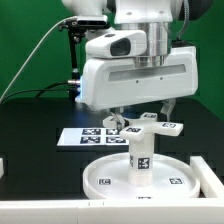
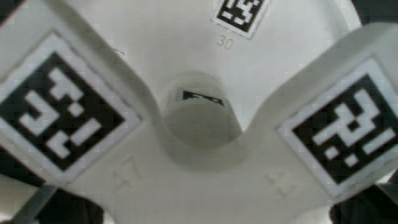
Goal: Assemble round table
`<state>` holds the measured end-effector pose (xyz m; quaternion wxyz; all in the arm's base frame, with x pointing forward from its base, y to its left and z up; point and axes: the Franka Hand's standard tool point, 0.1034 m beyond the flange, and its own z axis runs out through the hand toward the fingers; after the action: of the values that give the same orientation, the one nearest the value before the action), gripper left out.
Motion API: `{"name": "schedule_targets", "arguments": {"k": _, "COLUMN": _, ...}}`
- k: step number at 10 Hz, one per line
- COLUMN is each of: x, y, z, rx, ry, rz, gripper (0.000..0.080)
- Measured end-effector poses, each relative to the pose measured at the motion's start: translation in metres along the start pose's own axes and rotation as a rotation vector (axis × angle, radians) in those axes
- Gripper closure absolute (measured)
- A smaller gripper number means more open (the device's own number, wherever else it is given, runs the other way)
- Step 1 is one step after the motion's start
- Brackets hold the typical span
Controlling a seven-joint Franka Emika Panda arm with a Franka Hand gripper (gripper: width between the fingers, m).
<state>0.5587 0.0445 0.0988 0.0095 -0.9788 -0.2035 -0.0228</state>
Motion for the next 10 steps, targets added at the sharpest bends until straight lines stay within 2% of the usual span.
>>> {"name": "schedule_targets", "arguments": {"k": 1, "x": -0.0006, "y": 0.0004, "z": 0.0002, "rx": 0.001, "ry": -0.001, "rz": 0.01, "gripper": 0.0151}}
{"name": "schedule_targets", "arguments": {"k": 2, "x": -0.0008, "y": 0.0024, "z": -0.0002, "rx": -0.001, "ry": 0.0, "rz": 0.031, "gripper": 0.0273}}
{"name": "schedule_targets", "arguments": {"k": 3, "x": -0.0015, "y": 0.0039, "z": 0.0001, "rx": -0.002, "ry": -0.001, "rz": 0.033, "gripper": 0.0356}}
{"name": "schedule_targets", "arguments": {"k": 6, "x": -0.0014, "y": 0.004, "z": 0.0008, "rx": -0.001, "ry": 0.001, "rz": 0.219, "gripper": 0.0356}}
{"name": "schedule_targets", "arguments": {"k": 8, "x": 0.0023, "y": 0.0047, "z": 0.0008, "rx": -0.007, "ry": 0.021, "rz": 0.508, "gripper": 0.0356}}
{"name": "schedule_targets", "arguments": {"k": 10, "x": 0.0022, "y": 0.0049, "z": 0.0014, "rx": -0.003, "ry": 0.026, "rz": 0.76, "gripper": 0.0356}}
